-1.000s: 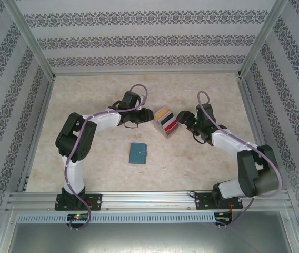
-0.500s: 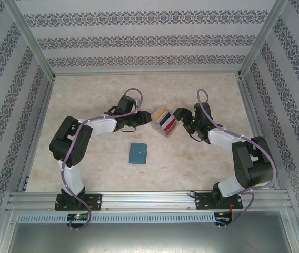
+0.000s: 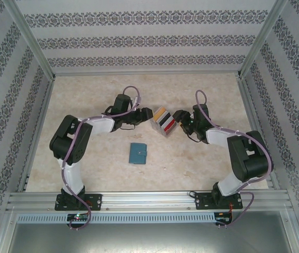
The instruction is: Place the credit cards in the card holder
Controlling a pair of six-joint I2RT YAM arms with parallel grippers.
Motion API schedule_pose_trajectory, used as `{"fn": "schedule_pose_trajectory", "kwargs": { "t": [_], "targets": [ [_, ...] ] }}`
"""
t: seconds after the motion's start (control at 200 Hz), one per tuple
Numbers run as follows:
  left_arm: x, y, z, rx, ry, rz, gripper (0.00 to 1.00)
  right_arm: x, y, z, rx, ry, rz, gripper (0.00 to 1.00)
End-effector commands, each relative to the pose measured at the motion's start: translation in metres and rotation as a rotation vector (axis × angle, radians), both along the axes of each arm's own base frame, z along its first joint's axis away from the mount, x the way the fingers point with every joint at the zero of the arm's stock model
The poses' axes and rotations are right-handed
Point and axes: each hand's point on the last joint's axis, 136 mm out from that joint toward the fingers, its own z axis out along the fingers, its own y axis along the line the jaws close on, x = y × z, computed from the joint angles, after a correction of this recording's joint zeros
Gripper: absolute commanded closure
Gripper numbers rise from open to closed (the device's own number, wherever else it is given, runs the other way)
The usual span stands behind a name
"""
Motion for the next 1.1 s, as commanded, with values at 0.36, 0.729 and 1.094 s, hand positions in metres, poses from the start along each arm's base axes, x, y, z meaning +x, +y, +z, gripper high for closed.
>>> {"fn": "schedule_pose_trajectory", "kwargs": {
  "t": [0.36, 0.729, 1.094],
  "targets": [
    [-0.025, -0.043, 0.021, -0.232, 0.015, -0.072, 0.35, 0.03, 0.034, 0.013, 0.14, -0.051, 0.084, 0.33],
    [-0.049, -0.047, 0.031, -0.252, 0.036, -0.044, 0.33, 0.042, 0.024, 0.005, 0.045, -0.062, 0.122, 0.32],
    [-0.095, 0.017, 0.058, 0.119, 0.031, -0.068, 0.24, -0.013, 0.011, 0.044, -0.343, -0.19, 0.325, 0.28]
  ]
}}
